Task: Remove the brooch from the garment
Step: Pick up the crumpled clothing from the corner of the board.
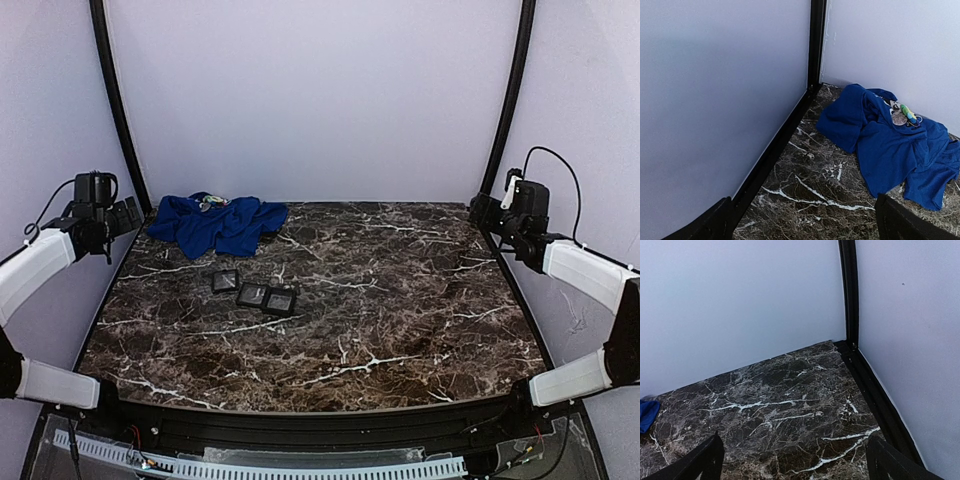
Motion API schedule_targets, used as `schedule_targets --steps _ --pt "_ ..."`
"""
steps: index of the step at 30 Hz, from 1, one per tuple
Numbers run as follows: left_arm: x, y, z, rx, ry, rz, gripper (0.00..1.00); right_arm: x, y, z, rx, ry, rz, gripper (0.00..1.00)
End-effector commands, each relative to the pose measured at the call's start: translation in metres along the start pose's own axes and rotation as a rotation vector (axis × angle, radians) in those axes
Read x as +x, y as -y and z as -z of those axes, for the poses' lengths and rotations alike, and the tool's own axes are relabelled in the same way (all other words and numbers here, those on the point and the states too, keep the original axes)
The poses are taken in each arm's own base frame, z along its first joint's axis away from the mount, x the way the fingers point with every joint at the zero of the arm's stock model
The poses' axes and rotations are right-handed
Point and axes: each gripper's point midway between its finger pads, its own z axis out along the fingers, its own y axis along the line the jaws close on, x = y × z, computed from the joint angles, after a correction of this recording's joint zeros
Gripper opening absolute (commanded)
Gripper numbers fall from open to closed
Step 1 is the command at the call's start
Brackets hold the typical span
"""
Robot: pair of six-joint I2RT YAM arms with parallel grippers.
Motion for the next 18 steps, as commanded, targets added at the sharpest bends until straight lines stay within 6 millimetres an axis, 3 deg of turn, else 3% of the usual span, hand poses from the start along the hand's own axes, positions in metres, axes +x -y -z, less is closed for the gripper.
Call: schedule_targets --steps 1,6,9,10,11,12,13,14,15,16,17,18 --pt "-0.009 -0.001 0.004 -0.003 -0.01 -0.008 1.0 -0.014 0.015 0.009 0.091 0.016 -0.07 0.99" --pt "-0.016 0.011 0.0 0.037 -0.037 -0.041 1.0 -0.031 0.011 0.024 0.056 0.088 -0.072 0.99" --pt "-0.015 0.031 -0.009 0.111 -0.071 -0.064 1.0 -0.034 0.002 0.029 0.002 0.101 -0.033 0.99" --pt "-0.023 0.036 -0.01 0.127 -0.065 -0.04 1.0 -0.034 -0.003 0.029 -0.023 0.095 -0.013 0.99" --pt "-0.015 0.045 -0.019 0.151 -0.101 -0.034 1.0 -0.033 -0.007 0.029 -0.044 0.083 0.0 0.99" --pt "-0.023 0.052 -0.021 0.173 -0.099 -0.002 1.0 -0.031 -0.009 0.029 -0.058 0.068 0.011 0.99" --pt "-0.012 0.065 -0.032 0.211 -0.144 0.0 1.0 -0.028 -0.012 0.028 -0.071 0.051 0.021 0.99" --pt "-0.017 0.073 -0.035 0.23 -0.151 0.026 1.0 -0.025 -0.015 0.027 -0.083 0.032 0.027 0.99" --pt "-0.003 0.086 -0.047 0.253 -0.203 0.021 1.0 -0.021 -0.018 0.027 -0.093 0.016 0.034 0.99" --pt "-0.008 0.097 -0.05 0.277 -0.217 0.043 1.0 -0.018 -0.022 0.027 -0.105 0.005 0.041 0.99" --pt "0.009 0.109 -0.063 0.281 -0.27 0.034 1.0 -0.013 -0.027 0.027 -0.116 -0.007 0.05 0.99" --pt "0.003 0.121 -0.065 0.312 -0.282 0.054 1.0 -0.009 -0.032 0.027 -0.126 -0.017 0.056 0.99"
